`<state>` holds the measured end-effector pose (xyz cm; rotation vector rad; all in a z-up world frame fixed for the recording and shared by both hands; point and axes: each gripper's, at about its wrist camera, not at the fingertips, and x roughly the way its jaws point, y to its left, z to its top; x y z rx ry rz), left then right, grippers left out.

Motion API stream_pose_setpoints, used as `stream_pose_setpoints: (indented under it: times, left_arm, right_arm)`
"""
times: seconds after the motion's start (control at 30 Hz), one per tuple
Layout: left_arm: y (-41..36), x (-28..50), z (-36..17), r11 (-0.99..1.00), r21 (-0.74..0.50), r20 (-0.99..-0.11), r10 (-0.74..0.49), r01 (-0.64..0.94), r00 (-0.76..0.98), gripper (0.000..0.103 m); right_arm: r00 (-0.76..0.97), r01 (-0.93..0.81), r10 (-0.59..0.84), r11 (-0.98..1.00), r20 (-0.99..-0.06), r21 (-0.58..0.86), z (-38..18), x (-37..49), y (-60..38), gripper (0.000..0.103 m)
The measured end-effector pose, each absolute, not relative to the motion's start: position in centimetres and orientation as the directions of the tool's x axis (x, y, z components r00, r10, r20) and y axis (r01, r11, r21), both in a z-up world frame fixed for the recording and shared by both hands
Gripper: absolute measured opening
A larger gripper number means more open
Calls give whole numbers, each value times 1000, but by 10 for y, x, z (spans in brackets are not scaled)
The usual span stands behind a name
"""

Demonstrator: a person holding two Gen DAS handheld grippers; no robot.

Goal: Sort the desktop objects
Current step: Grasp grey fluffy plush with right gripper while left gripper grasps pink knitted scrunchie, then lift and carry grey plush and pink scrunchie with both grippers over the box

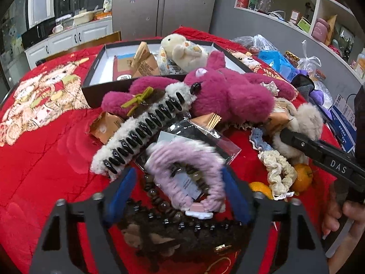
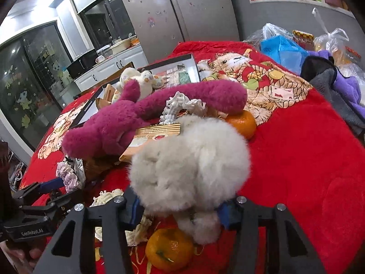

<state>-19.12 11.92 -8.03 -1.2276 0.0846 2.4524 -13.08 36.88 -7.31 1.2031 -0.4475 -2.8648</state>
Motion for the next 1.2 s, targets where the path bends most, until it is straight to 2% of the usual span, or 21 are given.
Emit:
stream_pose_setpoints:
  times: [0.17,0.27,0.4,0.53,0.67,1.2]
  left_arm:
    - [104,-187,-73,-910,-183,-755,372,-371,-541,33]
    - [100,-183,-70,-906,-191,-742,385,-377,-550,25]
    - [101,-176,-65,-902,-174,-725,390,-396,-568,22]
    - [99,-170,-58,-884,-197,-699,429,-423,-572,21]
    - [99,-167,-56,-891,-183,-697,416,-416,-584,21]
    - [97,-170,-60,-903,-177,-709,393,-393,-585,21]
  right_arm:
    - [-734,-113,-116,-951,-669,289,-67,-125,372,51]
    - [-765,-101,-139,-938,-629,331,-60,-120,377,50]
    - [-793,-82,-136,-942,-594,326,-54,-114,374,50]
    - [-812,-59,-153,-938,-564,340,-50,-109,371,50]
    - [-819,-37,-179,-931,-545,362,-47,-107,371,50]
    - [-816,16,-210,-940,-539,341,-45,-105,356,50]
